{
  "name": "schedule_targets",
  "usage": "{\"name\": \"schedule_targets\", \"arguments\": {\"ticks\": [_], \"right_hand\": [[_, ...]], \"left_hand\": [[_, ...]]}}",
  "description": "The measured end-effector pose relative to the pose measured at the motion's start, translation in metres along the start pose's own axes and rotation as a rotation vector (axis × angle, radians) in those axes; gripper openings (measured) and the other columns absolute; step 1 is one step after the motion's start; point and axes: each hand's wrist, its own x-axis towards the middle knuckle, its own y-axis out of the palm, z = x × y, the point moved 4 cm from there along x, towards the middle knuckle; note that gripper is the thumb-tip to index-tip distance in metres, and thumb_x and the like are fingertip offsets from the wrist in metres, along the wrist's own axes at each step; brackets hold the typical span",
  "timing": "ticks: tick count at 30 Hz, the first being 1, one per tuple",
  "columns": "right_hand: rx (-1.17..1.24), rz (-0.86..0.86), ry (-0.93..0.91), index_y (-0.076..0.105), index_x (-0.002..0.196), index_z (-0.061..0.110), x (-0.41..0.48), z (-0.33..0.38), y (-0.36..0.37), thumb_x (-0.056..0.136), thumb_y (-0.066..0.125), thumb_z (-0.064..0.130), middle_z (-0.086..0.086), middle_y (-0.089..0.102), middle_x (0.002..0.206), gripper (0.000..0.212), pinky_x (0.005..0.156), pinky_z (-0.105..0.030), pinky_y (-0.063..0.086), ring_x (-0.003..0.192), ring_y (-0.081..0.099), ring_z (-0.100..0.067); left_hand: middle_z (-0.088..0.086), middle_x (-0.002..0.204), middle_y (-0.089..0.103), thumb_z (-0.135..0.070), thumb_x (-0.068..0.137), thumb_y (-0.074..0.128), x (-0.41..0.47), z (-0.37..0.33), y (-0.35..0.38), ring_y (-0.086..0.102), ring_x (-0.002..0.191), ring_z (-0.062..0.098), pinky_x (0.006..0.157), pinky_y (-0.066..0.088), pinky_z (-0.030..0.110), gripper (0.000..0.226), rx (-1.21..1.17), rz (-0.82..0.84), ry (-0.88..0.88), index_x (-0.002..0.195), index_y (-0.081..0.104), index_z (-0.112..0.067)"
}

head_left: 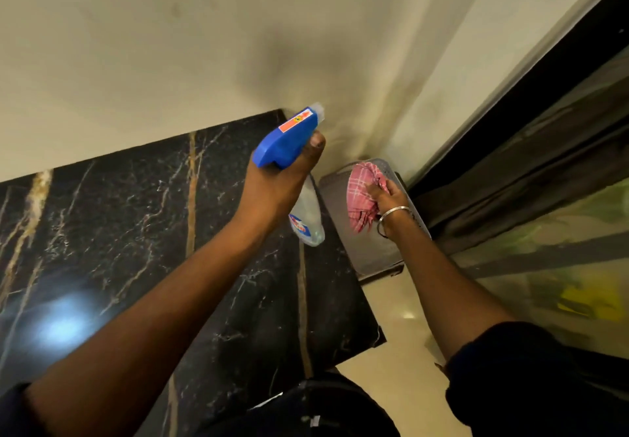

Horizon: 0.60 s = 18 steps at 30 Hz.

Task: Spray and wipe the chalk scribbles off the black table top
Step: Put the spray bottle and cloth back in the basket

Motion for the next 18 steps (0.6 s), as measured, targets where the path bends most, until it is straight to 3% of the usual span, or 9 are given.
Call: {"name": "schedule_targets", "arguments": {"ticks": [2,4,7,9,11,16,18], "right_hand": [[0.016,-0.034,0.040,0.053,0.132,0.007,0.018,-0.004,-0.021,0.088,0.066,0.004,-0.019,0.061,0.123,0.046,0.091,-0.053,0.051,0.104,0.060,-0.034],[0.038,-0.084,0.092,0.052,0.131,0.004,0.039,-0.015,-0.042,0.084,0.068,0.001,-0.020,0.060,0.123,0.050,0.081,-0.046,0.053,0.099,0.059,-0.031],[0.034,-0.142,0.174,0.057,0.123,-0.001,0.066,-0.042,-0.068,0.081,0.071,-0.001,-0.019,0.063,0.113,0.044,0.075,-0.040,0.053,0.088,0.060,-0.028],[-0.026,-0.156,0.221,0.061,0.119,-0.002,0.086,-0.064,-0.083,0.082,0.071,0.004,-0.015,0.064,0.102,0.038,0.074,-0.037,0.051,0.076,0.061,-0.025],[-0.111,-0.162,0.254,0.062,0.120,0.000,0.108,-0.087,-0.095,0.086,0.068,0.009,-0.011,0.062,0.097,0.036,0.071,-0.033,0.049,0.079,0.059,-0.024],[-0.185,-0.145,0.273,0.065,0.121,0.010,0.153,-0.127,-0.110,0.092,0.062,0.012,-0.014,0.066,0.112,0.029,0.095,-0.042,0.049,0.100,0.060,-0.029],[-0.218,-0.147,0.291,0.065,0.122,0.012,0.169,-0.143,-0.116,0.090,0.063,0.018,-0.014,0.067,0.118,0.032,0.098,-0.049,0.048,0.105,0.061,-0.033]], "left_hand": [[0.023,0.099,0.065,-0.060,0.076,0.063,0.013,0.005,0.027,0.065,0.089,0.034,0.084,0.056,0.044,0.049,-0.041,0.043,-0.052,0.102,0.063,-0.018],[0.009,0.099,0.064,-0.050,0.081,0.069,0.026,0.018,0.055,0.062,0.090,0.018,0.084,0.053,0.033,0.029,-0.102,0.087,-0.101,0.099,0.062,-0.029],[-0.001,0.099,0.065,-0.027,0.091,0.068,0.041,0.042,0.092,0.063,0.089,0.005,0.079,0.052,0.020,0.018,-0.133,0.142,-0.134,0.108,0.061,-0.027],[-0.005,0.088,0.064,-0.025,0.091,0.068,0.053,0.063,0.115,0.064,0.082,0.007,0.073,0.053,0.022,0.017,-0.098,0.183,-0.156,0.106,0.061,-0.023],[-0.007,0.082,0.062,-0.030,0.090,0.069,0.065,0.086,0.134,0.062,0.081,0.011,0.074,0.054,0.028,0.013,-0.049,0.205,-0.195,0.099,0.061,-0.026],[-0.012,0.071,0.055,-0.029,0.090,0.070,0.092,0.152,0.168,0.054,0.072,0.009,0.072,0.049,0.027,0.012,0.014,0.166,-0.248,0.088,0.059,-0.027],[-0.006,0.074,0.056,-0.029,0.090,0.070,0.097,0.173,0.181,0.053,0.071,0.010,0.071,0.049,0.029,0.012,0.046,0.161,-0.261,0.086,0.059,-0.027]]}}
